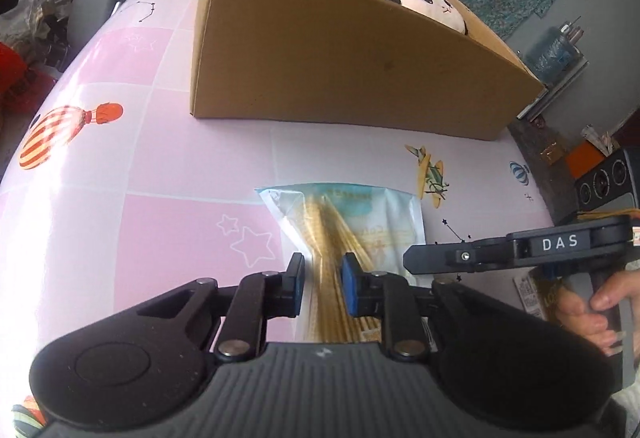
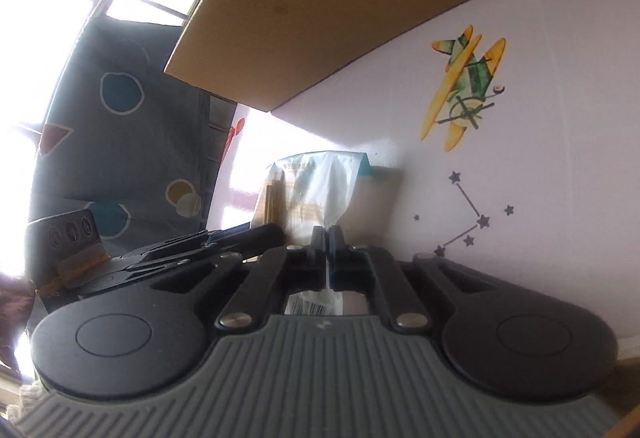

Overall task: Organize soft objects
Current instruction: 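Grasp the cotton swab bag with the left tool and drop it in the box, then grasp the blue wet-wipes pack with the left tool, then carry the wet-wipes pack into the box and open the left tool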

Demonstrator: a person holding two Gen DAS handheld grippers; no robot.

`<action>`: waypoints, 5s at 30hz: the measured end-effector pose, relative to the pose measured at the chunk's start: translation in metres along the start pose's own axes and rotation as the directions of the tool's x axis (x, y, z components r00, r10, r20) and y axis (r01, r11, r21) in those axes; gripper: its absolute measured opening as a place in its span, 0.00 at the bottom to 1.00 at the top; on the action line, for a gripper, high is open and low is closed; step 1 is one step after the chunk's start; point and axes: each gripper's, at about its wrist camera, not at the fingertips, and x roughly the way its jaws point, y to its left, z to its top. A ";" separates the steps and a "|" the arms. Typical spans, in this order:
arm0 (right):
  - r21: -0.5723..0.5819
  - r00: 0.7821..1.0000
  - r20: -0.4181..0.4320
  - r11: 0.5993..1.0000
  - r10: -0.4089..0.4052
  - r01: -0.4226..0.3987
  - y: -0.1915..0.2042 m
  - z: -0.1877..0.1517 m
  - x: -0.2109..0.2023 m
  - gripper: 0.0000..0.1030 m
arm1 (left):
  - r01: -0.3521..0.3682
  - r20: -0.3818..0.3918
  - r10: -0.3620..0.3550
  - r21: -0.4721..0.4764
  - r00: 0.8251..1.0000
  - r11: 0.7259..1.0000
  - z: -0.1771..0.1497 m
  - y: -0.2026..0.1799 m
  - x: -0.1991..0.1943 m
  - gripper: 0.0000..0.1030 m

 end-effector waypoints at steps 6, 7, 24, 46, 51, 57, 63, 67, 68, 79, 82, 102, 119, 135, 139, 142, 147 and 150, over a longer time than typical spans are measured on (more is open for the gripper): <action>-0.152 0.990 0.108 0.986 0.086 -0.070 0.053 0.019 -0.058 0.00 | 0.005 0.088 -0.010 0.052 0.996 0.999 0.013 -0.027 -0.035 0.13; -0.197 0.987 0.129 0.978 0.091 -0.064 0.067 0.027 -0.070 0.00 | 0.009 0.110 -0.017 0.068 0.994 0.998 0.021 -0.034 -0.044 0.13; -0.083 0.963 0.081 0.961 -0.256 0.262 0.039 0.262 -0.010 0.03 | -0.064 -0.018 0.066 0.063 0.998 0.996 0.265 -0.052 0.055 0.14; -0.440 0.860 0.067 0.759 -0.505 0.480 0.056 0.241 0.021 0.01 | -0.101 -0.204 0.160 0.272 0.966 0.957 0.265 -0.074 0.154 0.05; -0.412 0.825 0.020 0.747 -0.565 0.521 0.024 0.246 0.044 0.00 | -0.126 -0.244 0.170 0.185 0.955 0.975 0.267 -0.064 0.167 0.05; -0.276 0.888 0.039 0.849 -0.458 0.450 0.011 0.245 0.013 0.00 | -0.107 -0.272 0.117 0.052 0.955 0.993 0.282 -0.060 0.162 0.12; -0.215 0.916 0.060 0.891 -0.397 0.401 -0.007 0.237 0.003 0.00 | -0.044 -0.242 0.044 0.006 0.969 0.999 0.297 -0.070 0.174 0.03; -0.212 0.919 0.065 0.894 -0.389 0.394 -0.008 0.238 0.003 0.00 | -0.145 -0.275 0.163 0.087 0.947 0.986 0.281 -0.075 0.199 0.07; -0.220 0.917 0.067 0.891 -0.393 0.398 -0.007 0.237 0.003 0.00 | -0.129 -0.272 0.140 0.059 0.952 0.990 0.281 -0.073 0.198 0.09; -0.280 0.905 0.086 0.862 -0.416 0.423 -0.001 0.232 0.007 0.00 | -0.205 -0.380 0.194 0.011 0.905 0.979 0.279 -0.036 0.149 0.19; -0.282 0.903 0.090 0.859 -0.420 0.427 0.000 0.230 0.006 0.00 | -0.156 -0.481 0.111 -0.053 0.870 0.986 0.258 -0.020 0.153 0.16; -0.394 0.918 0.329 0.852 -0.221 0.346 0.096 0.145 -0.148 0.06 | -0.141 -0.098 0.137 -0.036 0.986 0.989 0.214 -0.077 -0.007 0.56; -0.107 0.995 -0.063 0.991 -0.083 0.076 0.045 -0.081 -0.085 0.28 | -0.138 0.017 0.137 0.069 0.990 0.988 -0.050 -0.052 -0.080 0.70; -0.209 0.978 -0.094 0.964 -0.188 0.165 0.063 -0.089 -0.013 0.20 | 0.011 0.040 -0.008 -0.074 0.999 0.997 -0.094 -0.015 -0.059 0.52; -0.220 0.983 -0.068 0.964 -0.171 0.153 0.067 -0.086 -0.009 0.16 | -0.015 0.073 0.022 -0.097 0.997 0.995 -0.098 -0.017 -0.060 0.49; -0.301 0.983 -0.031 0.940 -0.180 0.162 0.080 -0.089 -0.013 0.16 | -0.056 0.086 0.063 -0.076 0.994 0.996 -0.097 -0.026 -0.064 0.49; -0.335 0.996 0.056 0.938 -0.073 0.088 0.105 -0.071 -0.055 0.13 | -0.027 0.151 0.039 -0.081 0.988 0.996 -0.081 -0.033 -0.097 0.49; -0.378 0.991 0.129 0.923 -0.031 0.078 0.129 -0.040 -0.084 0.13 | -0.032 0.209 0.039 -0.034 0.977 0.999 -0.054 -0.049 -0.121 0.49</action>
